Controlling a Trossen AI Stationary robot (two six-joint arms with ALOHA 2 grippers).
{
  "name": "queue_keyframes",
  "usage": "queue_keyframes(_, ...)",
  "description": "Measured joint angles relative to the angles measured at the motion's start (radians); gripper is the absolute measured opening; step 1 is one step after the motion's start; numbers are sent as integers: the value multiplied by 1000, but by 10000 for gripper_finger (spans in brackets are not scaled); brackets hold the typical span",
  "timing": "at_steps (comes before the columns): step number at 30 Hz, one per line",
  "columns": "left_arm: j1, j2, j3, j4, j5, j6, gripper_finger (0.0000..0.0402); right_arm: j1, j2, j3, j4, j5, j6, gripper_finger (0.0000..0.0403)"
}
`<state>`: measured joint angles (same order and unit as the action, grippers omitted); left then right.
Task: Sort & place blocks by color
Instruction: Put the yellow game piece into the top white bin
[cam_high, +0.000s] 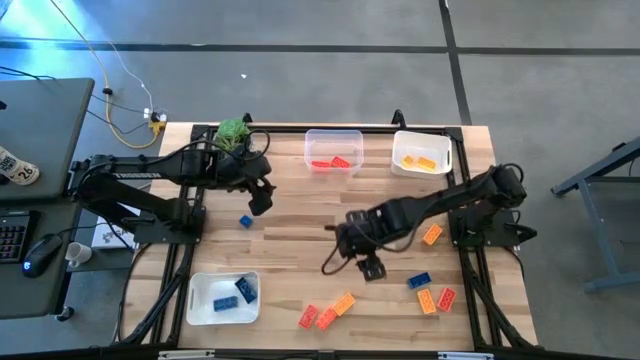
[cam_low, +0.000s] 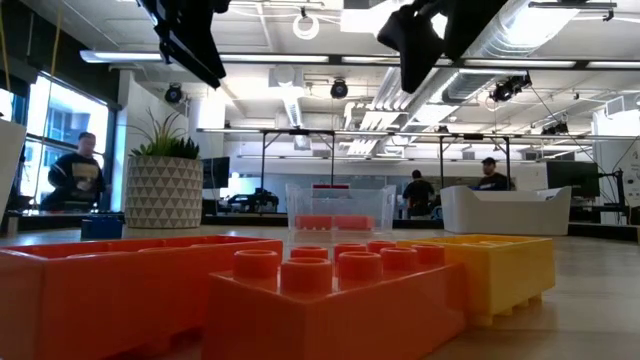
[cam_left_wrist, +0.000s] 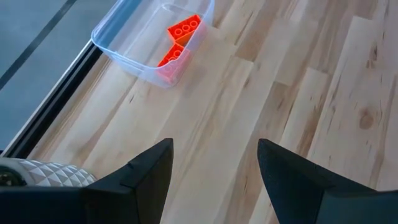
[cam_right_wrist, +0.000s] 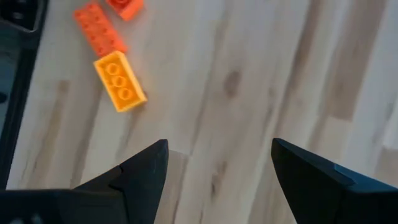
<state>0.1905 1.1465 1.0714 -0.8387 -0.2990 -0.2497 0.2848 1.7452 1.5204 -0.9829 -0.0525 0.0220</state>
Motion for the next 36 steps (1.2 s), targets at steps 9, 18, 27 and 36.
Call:
queue_keyframes(9, 0, 1, 0, 35, 10, -19, 219, 86, 66, 0, 88, 8, -65, 272)
queue_keyframes(18, 13, 1, 0, 78, 114, -210, 219, 143, 138, 0, 154, 19, -199, 272)
queue_keyframes(27, 12, 1, 0, 78, 115, -298, 219, 181, 206, 0, 181, 17, -206, 272)
queue_keyframes(36, 12, 8, 0, 78, 109, -322, 219, 206, 271, 0, 230, -2, -206, 272)
